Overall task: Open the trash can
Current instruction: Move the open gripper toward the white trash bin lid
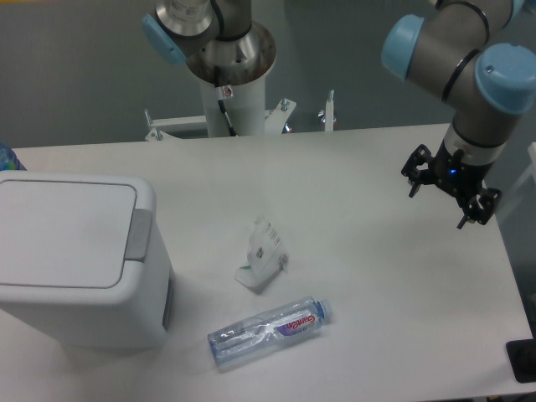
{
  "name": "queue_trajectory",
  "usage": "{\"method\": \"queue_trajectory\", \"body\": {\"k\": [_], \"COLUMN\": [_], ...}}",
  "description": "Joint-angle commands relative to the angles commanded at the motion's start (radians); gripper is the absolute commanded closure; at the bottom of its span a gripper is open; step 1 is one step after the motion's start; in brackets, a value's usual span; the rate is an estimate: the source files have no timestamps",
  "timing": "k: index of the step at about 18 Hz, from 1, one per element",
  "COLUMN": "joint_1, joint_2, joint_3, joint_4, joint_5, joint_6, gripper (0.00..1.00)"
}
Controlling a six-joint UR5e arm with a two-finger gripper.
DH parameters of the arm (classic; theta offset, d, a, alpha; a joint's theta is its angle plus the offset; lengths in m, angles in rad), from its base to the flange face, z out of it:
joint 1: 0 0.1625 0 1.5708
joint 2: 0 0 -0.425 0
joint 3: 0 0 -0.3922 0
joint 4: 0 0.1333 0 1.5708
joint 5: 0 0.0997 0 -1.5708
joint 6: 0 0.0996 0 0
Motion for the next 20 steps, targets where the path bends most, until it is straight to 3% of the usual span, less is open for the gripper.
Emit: {"method": "queue_trajectory", "body": {"k": [6,8,10,12,17,20], "joint_1": [-0.015,-0.014,-0.014,-0.02,-0.069,-0.11], "joint_2": [-0.002,0.0,0.015,0.024,0.044,0.067], "joint_3": [-0.006,-0.04,-0.089,-0.113,-0.11,-0.112], "joint_4": [0.006,0.037,0.102,0.158,0.156,0.158], "joint_5": [-0.003,-0.006,-0.02,-0.05,-0.216,-0.259], "joint_6": [0.002,0.0,-0.02,-0.153,-0.461,-0.584], "gripper": [0.0,0.0,0.0,0.0,0.0,0.0]}}
